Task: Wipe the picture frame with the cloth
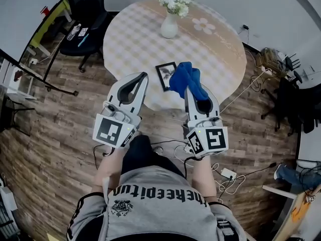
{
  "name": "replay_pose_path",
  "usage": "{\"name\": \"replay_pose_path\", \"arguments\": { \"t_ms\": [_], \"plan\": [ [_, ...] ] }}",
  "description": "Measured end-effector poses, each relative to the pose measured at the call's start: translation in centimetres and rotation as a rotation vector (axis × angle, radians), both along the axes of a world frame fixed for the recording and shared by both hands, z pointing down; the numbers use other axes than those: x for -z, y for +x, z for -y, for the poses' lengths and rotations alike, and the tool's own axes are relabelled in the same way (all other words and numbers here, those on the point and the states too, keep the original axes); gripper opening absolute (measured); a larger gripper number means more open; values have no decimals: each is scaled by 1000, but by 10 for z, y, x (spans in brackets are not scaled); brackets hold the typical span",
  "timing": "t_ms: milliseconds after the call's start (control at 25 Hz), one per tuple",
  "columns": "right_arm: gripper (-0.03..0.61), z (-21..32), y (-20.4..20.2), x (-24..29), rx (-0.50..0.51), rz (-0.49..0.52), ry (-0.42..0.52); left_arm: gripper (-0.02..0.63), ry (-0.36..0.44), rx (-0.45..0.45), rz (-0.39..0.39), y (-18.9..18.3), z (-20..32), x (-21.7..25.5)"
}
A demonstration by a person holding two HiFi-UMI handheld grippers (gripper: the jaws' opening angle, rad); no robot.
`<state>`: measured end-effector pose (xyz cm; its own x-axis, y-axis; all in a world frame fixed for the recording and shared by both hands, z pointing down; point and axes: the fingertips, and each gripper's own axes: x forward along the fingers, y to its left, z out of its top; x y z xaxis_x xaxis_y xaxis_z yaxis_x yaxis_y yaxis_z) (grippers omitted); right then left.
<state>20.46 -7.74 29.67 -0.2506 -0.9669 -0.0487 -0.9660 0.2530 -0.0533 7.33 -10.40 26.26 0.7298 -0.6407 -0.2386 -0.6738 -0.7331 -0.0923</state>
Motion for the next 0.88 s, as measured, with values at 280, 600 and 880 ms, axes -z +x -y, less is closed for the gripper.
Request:
{"name": "replay_pose_path", "arguments": {
  "t_ms": [280, 600, 880],
  "plan": [
    [92, 24, 5, -14, 21, 1, -40, 17, -10, 19, 6, 6, 23, -4],
    [92, 70, 7, -33, 42, 9, -91, 17, -15, 40, 9, 9, 64, -8],
    [92, 114, -1, -59, 79, 6, -154, 17, -44, 61, 15, 6, 102, -21]
  ]
}}
